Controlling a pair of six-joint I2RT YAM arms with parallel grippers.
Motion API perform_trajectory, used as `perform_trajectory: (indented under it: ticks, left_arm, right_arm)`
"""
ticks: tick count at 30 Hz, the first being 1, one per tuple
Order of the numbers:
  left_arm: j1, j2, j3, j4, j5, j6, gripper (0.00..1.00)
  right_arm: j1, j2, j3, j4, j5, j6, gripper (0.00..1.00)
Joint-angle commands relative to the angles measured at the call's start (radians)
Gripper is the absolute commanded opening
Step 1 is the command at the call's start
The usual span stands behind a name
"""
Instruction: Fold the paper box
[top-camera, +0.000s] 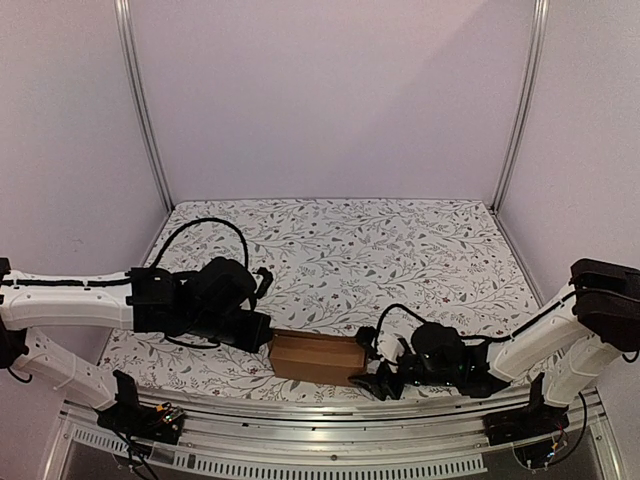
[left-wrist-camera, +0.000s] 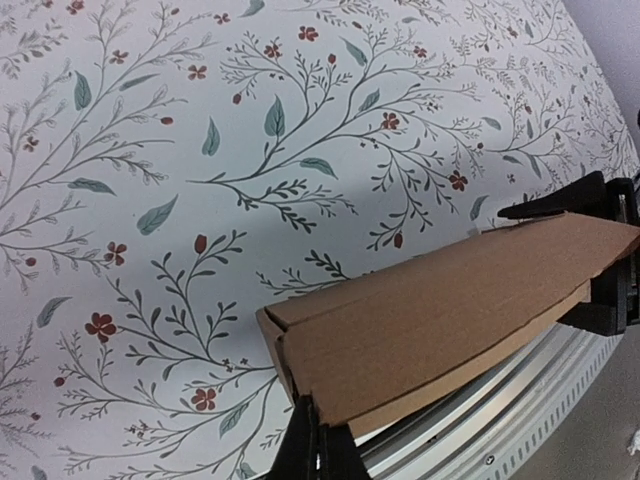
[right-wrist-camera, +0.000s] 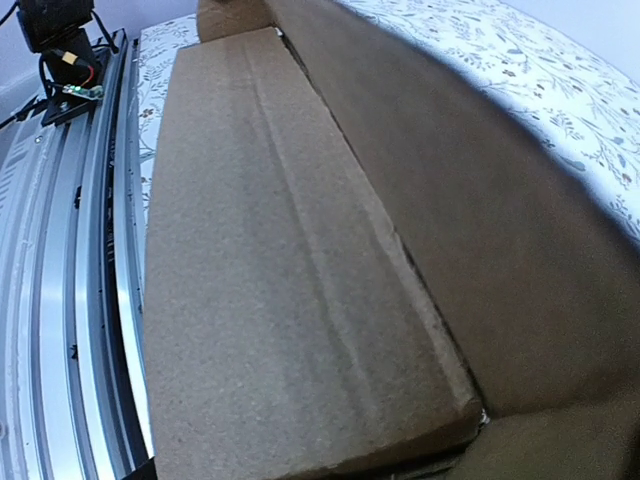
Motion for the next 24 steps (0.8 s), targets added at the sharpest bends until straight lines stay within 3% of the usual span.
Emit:
perform_trajectory:
  ticks: [1, 8, 9, 10, 21, 24]
  left_arm:
    - [-0.032, 0.042, -0.051, -0.143, 0.036, -0.022, 0.00]
    - [-0.033, 0.042, -0.041, -0.153, 0.011, -0.036, 0.00]
    - [-0.033, 0.043, -0.039, -0.153, 0.008, -0.039, 0.00]
    - [-0.033, 0.043, -0.039, -0.153, 0.004, -0.041, 0.00]
    - [-0.033, 0.074, 0.003, -0.183, -0.035, -0.048, 0.00]
    - [-0.033, 0.083, 0.013, -0.184, -0.042, -0.058, 0.00]
  right_arm:
    - [-0.007, 0.021, 0.014, -0.019, 0.106, 0.039, 0.71]
    - [-0.008, -0.034, 0.014, -0.061, 0.112, 0.044, 0.83]
    - [-0.007, -0.051, 0.014, -0.074, 0.104, 0.042, 0.97]
    - [-0.007, -0.063, 0.014, -0.087, 0.095, 0.041, 0.99]
    - [-0.007, -0.315, 0.015, -0.324, -0.048, 0.063, 0.99]
    - [-0.010, -0.438, 0.036, -0.464, 0.019, 0.107, 0.99]
